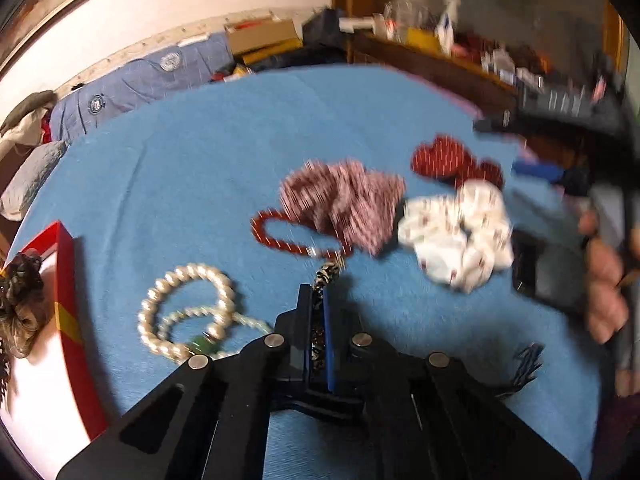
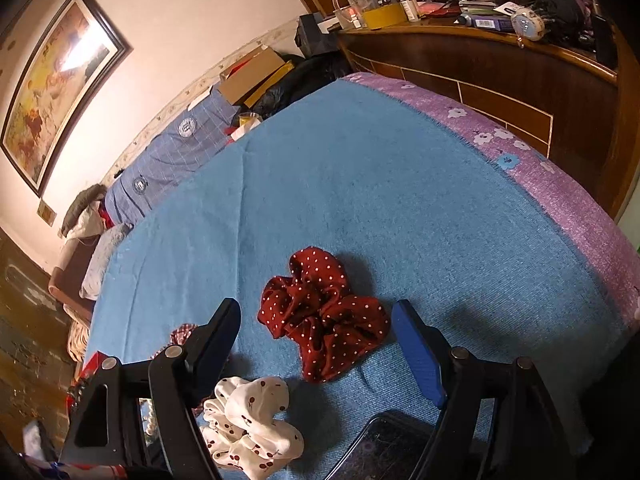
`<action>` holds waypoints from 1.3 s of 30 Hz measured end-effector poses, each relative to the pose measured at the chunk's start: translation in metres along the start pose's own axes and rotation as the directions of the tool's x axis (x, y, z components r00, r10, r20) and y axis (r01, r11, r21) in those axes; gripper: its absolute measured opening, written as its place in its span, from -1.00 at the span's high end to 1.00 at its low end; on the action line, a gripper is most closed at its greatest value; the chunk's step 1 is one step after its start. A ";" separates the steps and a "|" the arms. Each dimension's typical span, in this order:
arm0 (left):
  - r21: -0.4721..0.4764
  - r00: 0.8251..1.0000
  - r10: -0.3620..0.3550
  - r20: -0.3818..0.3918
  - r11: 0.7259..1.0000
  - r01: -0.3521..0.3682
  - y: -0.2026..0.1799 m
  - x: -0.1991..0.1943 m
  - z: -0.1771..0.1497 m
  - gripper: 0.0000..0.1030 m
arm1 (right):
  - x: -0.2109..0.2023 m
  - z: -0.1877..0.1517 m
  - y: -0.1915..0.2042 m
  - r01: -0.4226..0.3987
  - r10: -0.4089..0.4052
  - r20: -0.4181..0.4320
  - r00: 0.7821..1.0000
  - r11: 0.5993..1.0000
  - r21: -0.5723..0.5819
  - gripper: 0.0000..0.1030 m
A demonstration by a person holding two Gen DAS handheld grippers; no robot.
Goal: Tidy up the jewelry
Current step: 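Grasp the red polka-dot scrunchie with the right gripper while the left grasps a beaded bracelet, then carry the red scrunchie with the right gripper while the left carries the bracelet toward the tray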
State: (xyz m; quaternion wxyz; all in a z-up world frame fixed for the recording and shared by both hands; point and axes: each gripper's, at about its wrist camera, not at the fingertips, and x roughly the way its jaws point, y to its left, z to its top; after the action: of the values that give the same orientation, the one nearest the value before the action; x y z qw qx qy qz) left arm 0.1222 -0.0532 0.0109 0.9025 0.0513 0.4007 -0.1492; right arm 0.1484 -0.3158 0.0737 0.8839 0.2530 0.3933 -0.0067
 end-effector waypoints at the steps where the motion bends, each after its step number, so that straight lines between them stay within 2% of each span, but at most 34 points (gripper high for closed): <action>1: -0.016 1.000 -0.003 0.027 1.000 0.004 0.004 -0.007 0.002 0.92 | 0.001 0.000 0.000 0.005 -0.005 -0.001 1.000 1.000 -0.003 -0.59; 5: -0.047 0.993 0.014 0.115 0.999 -0.009 0.018 -0.030 0.008 0.92 | 0.009 -0.001 0.003 0.039 -0.040 -0.015 0.999 0.999 -0.030 -0.60; 14: -0.055 0.994 0.021 0.110 0.998 -0.015 0.022 -0.032 0.009 0.92 | 0.042 -0.010 0.023 0.148 -0.160 -0.063 0.985 0.975 -0.166 -0.57; 16: -0.050 0.994 0.023 0.111 0.999 -0.018 0.020 -0.033 0.006 0.92 | 0.046 -0.013 0.025 0.147 -0.166 -0.080 0.983 0.969 -0.198 -0.17; 17: -0.050 0.993 0.025 0.112 0.999 -0.019 0.020 -0.033 0.006 0.92 | 0.047 -0.014 0.026 0.170 -0.189 -0.073 0.979 0.962 -0.212 0.26; 18: -0.051 0.993 0.029 0.115 0.998 -0.023 0.019 -0.033 0.005 0.92 | 0.046 -0.015 0.026 0.187 -0.205 -0.056 0.977 0.956 -0.226 0.55; 21: -0.058 0.991 0.042 0.125 0.998 -0.035 0.022 -0.034 0.005 0.92 | 0.031 -0.011 0.018 0.122 -0.130 -0.036 0.991 0.977 -0.173 0.61; 24: -0.076 0.990 0.054 0.131 0.996 -0.044 0.027 -0.035 0.005 0.92 | 0.006 -0.011 0.023 0.064 -0.057 0.047 0.997 0.984 -0.167 0.61; 28: -0.091 0.986 0.085 0.140 0.993 -0.073 0.032 -0.036 0.007 0.92 | -0.021 -0.021 0.043 -0.032 0.060 0.129 0.990 0.977 -0.209 0.61; 30: -0.095 0.984 0.103 0.143 0.991 -0.090 0.033 -0.035 0.007 0.92 | -0.029 -0.030 0.056 -0.048 0.087 0.149 0.985 0.968 -0.247 0.61; 33: -0.110 0.983 0.121 0.141 0.988 -0.106 0.036 -0.034 0.006 0.92 | -0.030 -0.044 0.075 -0.091 0.129 0.117 0.985 0.953 -0.289 0.61; 39: -0.118 0.981 0.138 0.139 0.985 -0.122 0.039 -0.034 0.007 0.92 | -0.023 -0.064 0.096 -0.110 0.148 0.070 0.987 0.918 -0.380 0.60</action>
State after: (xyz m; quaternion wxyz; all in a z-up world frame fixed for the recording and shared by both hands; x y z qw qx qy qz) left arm 0.1178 -0.0101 0.0394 0.9388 0.0168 0.3366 -0.0711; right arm 0.1085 -0.2072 0.0968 0.9325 0.1041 0.3263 0.1145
